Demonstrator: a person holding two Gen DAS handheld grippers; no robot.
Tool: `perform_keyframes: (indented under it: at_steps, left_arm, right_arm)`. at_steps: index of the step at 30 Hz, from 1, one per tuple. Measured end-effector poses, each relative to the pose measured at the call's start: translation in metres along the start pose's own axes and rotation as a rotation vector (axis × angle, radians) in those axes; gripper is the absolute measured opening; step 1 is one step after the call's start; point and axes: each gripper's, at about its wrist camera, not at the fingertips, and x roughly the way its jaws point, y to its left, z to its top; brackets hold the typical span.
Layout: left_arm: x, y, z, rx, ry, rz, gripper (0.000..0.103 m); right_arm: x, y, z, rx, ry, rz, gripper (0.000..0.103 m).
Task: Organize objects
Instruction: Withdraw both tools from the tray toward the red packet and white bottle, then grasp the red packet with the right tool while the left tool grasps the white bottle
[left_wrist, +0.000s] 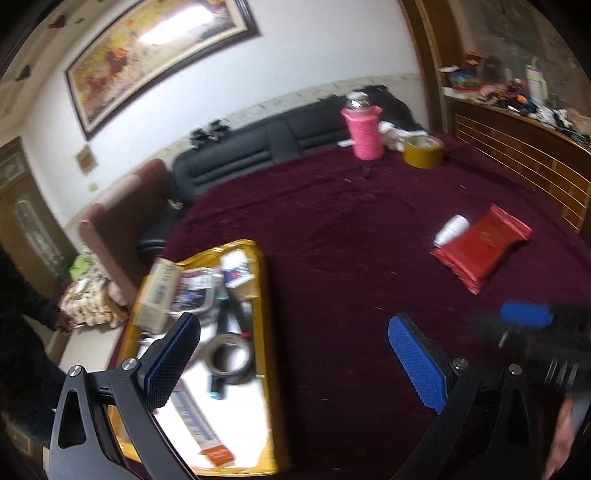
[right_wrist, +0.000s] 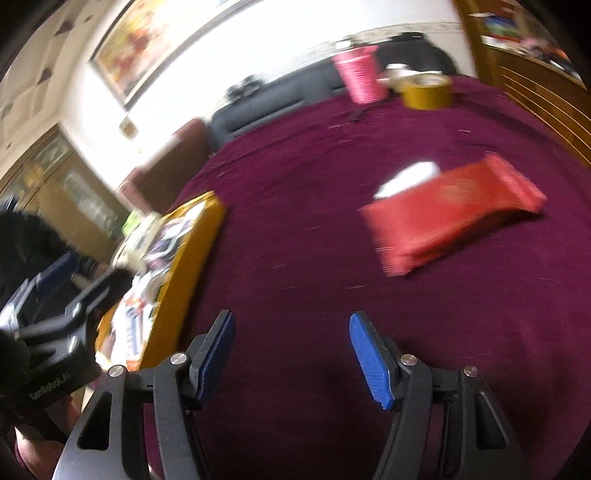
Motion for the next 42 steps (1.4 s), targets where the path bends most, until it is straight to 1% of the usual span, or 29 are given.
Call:
perform_keyframes:
  at_steps: [1, 3, 4, 5, 7, 8, 12, 13, 16, 19, 20, 22, 23, 25, 27, 29, 31, 32, 34, 37, 40, 42]
  left_arm:
    - [0.004, -0.004, 0.001, 0.003, 0.010, -0.018, 0.102]
    - [0.013, -0.011, 0.003, 0.007, 0.021, -0.052, 0.102]
    - [0.017, -0.015, 0.004, 0.006, 0.028, -0.070, 0.102]
    - [0.022, -0.018, 0.005, 0.005, 0.035, -0.087, 0.102]
    - [0.030, -0.023, 0.009, -0.002, 0.049, -0.115, 0.102]
    - [0.034, -0.024, 0.011, -0.005, 0.054, -0.122, 0.102]
    - [0.044, -0.021, 0.018, -0.031, 0.059, -0.146, 0.102]
    - [0.047, -0.019, 0.019, -0.038, 0.059, -0.150, 0.102]
    - [0.054, -0.013, 0.023, -0.064, 0.061, -0.158, 0.102]
    - [0.064, -0.004, 0.025, -0.095, 0.073, -0.164, 0.102]
    - [0.066, -0.002, 0.026, -0.103, 0.076, -0.168, 0.102]
    - [0.073, 0.001, 0.027, -0.122, 0.085, -0.178, 0.102]
    - [0.076, 0.002, 0.028, -0.130, 0.091, -0.183, 0.102]
    - [0.082, 0.002, 0.030, -0.138, 0.099, -0.195, 0.102]
    - [0.087, -0.001, 0.034, -0.133, 0.103, -0.208, 0.102]
    - [0.090, -0.006, 0.039, -0.118, 0.098, -0.214, 0.102]
    - [0.096, -0.017, 0.046, -0.092, 0.093, -0.220, 0.102]
    - [0.098, -0.021, 0.049, -0.081, 0.091, -0.225, 0.102]
    - [0.105, -0.036, 0.057, -0.048, 0.087, -0.249, 0.102]
    - [0.121, -0.066, 0.069, 0.023, 0.080, -0.295, 0.102]
    - [0.140, -0.098, 0.081, 0.100, 0.066, -0.341, 0.101]
    - [0.153, -0.118, 0.089, 0.145, 0.064, -0.351, 0.101]
  right_arm:
    - [-0.004, -0.015, 0.003, 0.029, -0.011, -0.023, 0.069]
    - [-0.013, -0.050, 0.012, 0.117, -0.033, -0.095, 0.069]
    - [-0.015, -0.061, 0.014, 0.149, -0.037, -0.116, 0.069]
    - [-0.019, -0.081, 0.020, 0.216, -0.042, -0.141, 0.069]
    - [-0.020, -0.104, 0.029, 0.303, -0.042, -0.136, 0.070]
    - [-0.019, -0.116, 0.035, 0.354, -0.036, -0.117, 0.070]
    - [-0.001, -0.127, 0.057, 0.426, 0.007, -0.079, 0.070]
    - [0.006, -0.124, 0.063, 0.425, 0.016, -0.080, 0.070]
    - [0.024, -0.113, 0.078, 0.397, 0.032, -0.122, 0.071]
    - [0.045, -0.101, 0.095, 0.356, 0.055, -0.231, 0.070]
    - [0.053, -0.095, 0.102, 0.329, 0.065, -0.281, 0.070]
    - [0.067, -0.092, 0.108, 0.283, 0.090, -0.347, 0.071]
    - [0.074, -0.087, 0.112, 0.245, 0.089, -0.382, 0.072]
    - [0.085, -0.081, 0.116, 0.175, 0.100, -0.436, 0.073]
    - [0.092, -0.076, 0.118, 0.104, 0.108, -0.463, 0.073]
    - [0.093, -0.076, 0.118, 0.052, 0.114, -0.463, 0.069]
    - [0.090, -0.078, 0.115, 0.021, 0.126, -0.436, 0.059]
    - [0.083, -0.081, 0.111, 0.009, 0.130, -0.423, 0.057]
    - [0.073, -0.083, 0.108, -0.010, 0.130, -0.427, 0.047]
    - [0.053, -0.088, 0.097, -0.038, 0.117, -0.451, 0.037]
    - [0.035, -0.100, 0.088, -0.023, 0.110, -0.449, 0.034]
    - [0.030, -0.106, 0.085, -0.010, 0.111, -0.434, 0.034]
